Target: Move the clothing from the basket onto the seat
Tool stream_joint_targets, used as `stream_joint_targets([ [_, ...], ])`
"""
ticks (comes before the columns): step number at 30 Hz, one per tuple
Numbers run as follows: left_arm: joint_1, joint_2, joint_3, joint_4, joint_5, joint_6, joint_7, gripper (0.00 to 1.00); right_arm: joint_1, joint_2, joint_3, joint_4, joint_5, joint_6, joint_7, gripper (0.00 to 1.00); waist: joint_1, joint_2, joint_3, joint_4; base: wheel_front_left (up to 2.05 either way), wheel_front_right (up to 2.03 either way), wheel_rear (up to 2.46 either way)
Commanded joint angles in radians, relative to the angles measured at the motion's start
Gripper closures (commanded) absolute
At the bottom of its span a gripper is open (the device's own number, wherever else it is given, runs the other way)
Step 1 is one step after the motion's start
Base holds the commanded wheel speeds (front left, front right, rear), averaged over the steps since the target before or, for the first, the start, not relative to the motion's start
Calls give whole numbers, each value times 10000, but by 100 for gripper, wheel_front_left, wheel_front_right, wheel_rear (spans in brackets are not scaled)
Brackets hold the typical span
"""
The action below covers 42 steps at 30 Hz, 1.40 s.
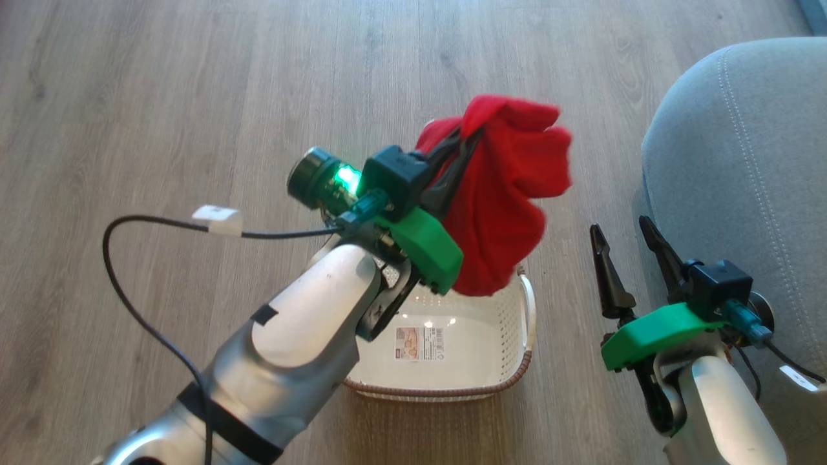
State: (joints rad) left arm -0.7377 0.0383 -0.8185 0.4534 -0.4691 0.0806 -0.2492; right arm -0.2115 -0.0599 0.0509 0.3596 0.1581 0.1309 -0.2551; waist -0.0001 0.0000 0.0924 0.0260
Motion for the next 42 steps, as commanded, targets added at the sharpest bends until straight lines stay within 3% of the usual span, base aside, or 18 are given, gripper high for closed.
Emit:
stream_joint_targets([
  [1,-673,120,412,-571,-66,113,-124,100,-202,97,220,-292,-39,-2,-67,0,1,0,18,-3,0,0,0],
  [16,-1066,120,28,-1631,-343,257,-119,100,-263,97,376,-398,14,-2,-67,0,1,0,162,-68,0,0,0],
  [28,-1068,120,-166,-1725,-401,345,-121,100,-977,97,2428,-1804,235,-2,-67,0,1,0,351,-20,0,0,0],
  [41,-1107,120,-787,-1951,-732,438,-124,100,-3180,95,3548,276,479,-2,-67,0,1,0,414,361,0,0,0],
  [42,-1096,120,-840,-1946,-757,450,-124,100,-3302,96,3594,629,777,-2,-67,33,1,0,404,405,0,0,0],
])
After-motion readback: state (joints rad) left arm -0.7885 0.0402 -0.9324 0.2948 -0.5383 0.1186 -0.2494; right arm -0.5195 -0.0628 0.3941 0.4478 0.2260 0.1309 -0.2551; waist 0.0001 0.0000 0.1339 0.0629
